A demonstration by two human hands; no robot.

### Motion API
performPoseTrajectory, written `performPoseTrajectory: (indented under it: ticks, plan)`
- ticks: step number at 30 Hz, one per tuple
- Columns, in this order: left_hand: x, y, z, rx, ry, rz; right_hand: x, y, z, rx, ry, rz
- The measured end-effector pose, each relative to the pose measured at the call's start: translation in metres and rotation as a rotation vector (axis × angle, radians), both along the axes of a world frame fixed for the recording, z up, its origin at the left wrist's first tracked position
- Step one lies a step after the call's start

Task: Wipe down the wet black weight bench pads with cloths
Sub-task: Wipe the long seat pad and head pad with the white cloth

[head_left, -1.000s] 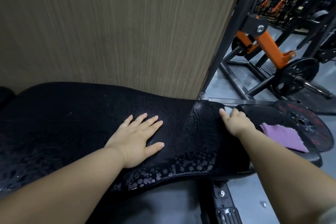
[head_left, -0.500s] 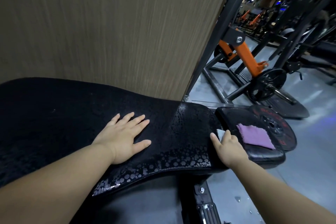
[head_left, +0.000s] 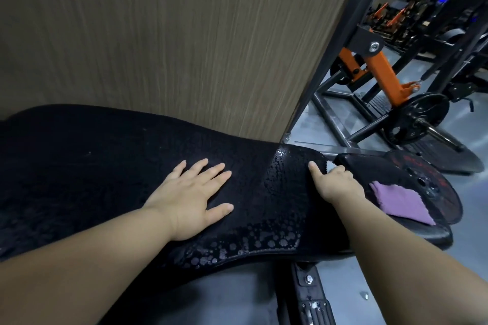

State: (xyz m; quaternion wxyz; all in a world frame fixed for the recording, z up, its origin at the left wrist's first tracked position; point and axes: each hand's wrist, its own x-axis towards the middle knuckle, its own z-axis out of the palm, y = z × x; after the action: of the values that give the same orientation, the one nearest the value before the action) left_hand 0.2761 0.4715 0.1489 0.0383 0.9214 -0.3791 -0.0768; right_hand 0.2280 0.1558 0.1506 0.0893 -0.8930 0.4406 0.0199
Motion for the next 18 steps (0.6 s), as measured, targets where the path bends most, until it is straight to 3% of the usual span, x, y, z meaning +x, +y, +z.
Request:
performPoseTrajectory:
  ticks: [9, 18]
  plan:
    - [0.005, 0.0, -0.003, 0.029, 0.009, 0.005, 0.03, -0.019, 0.001, 0.048, -0.049, 0.196]
    - [0.003, 0.0, 0.002, 0.015, 0.029, 0.009, -0.04, -0.005, 0.001, 0.036, -0.042, 0.245]
